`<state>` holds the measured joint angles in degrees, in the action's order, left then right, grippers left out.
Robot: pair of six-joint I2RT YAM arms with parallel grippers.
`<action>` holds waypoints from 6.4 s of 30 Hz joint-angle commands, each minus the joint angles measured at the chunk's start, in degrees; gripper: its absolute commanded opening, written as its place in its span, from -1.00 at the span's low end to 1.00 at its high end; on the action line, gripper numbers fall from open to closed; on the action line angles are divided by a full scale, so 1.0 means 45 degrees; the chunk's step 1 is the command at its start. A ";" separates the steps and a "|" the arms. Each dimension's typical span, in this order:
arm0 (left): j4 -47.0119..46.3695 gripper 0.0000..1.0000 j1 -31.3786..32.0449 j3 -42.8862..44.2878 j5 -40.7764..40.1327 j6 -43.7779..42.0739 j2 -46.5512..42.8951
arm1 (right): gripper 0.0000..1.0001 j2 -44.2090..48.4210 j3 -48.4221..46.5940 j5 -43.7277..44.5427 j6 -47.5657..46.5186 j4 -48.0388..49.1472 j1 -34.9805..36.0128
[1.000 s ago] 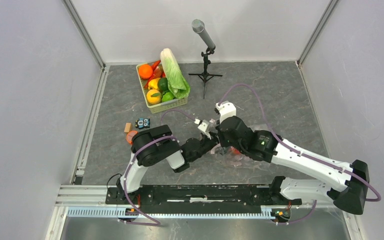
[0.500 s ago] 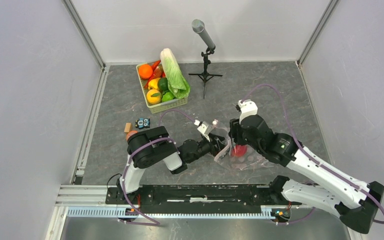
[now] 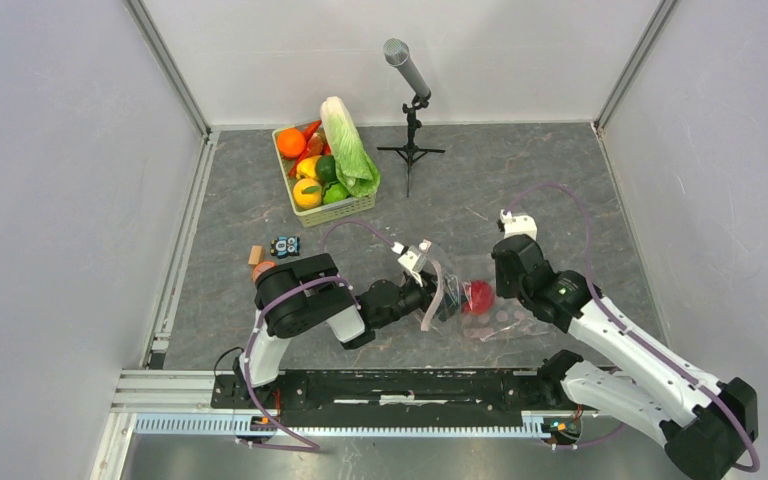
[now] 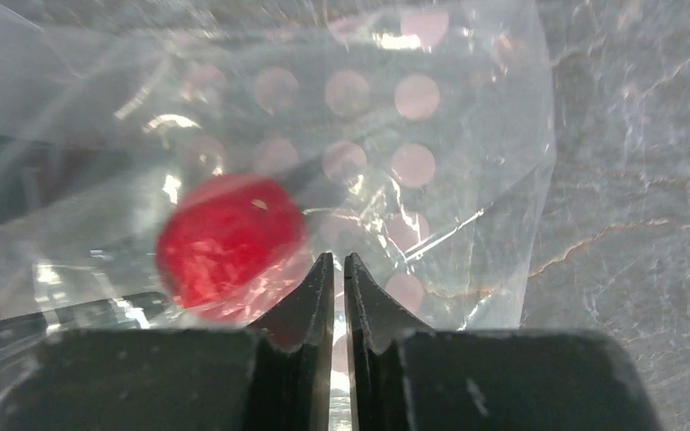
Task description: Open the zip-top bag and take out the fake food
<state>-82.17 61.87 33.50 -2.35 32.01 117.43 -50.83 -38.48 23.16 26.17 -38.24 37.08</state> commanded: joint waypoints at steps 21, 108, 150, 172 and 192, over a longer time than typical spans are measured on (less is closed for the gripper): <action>0.2505 0.75 0.0281 0.1911 0.0232 -0.1064 0.0012 | -0.86 -0.2065 0.2907 -0.4199 -0.1392 0.5226 -0.0449; 1.9327 0.61 -1.2732 1.0830 0.0222 -0.1769 -0.2108 | 0.96 0.7478 0.3218 0.3190 -0.4826 0.5238 -0.2088; 2.3859 1.00 -1.2703 0.8310 0.0464 -0.2148 -0.9308 | 0.96 0.8643 0.3291 0.3303 -0.4738 0.5255 -0.2087; 2.8812 1.00 -1.2487 0.4895 -0.4999 -0.3161 -2.0227 | 0.96 0.9910 0.3397 0.5029 -0.4245 0.5030 -0.2085; 2.8240 1.00 -1.1878 0.2361 -0.6222 -0.2546 -2.1552 | 0.96 0.9342 0.3369 0.5481 -0.4379 0.5014 -0.2088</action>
<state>47.37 8.23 44.05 -28.75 19.73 20.45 -8.43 -22.90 46.65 6.59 -16.82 27.83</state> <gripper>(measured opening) 0.994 0.979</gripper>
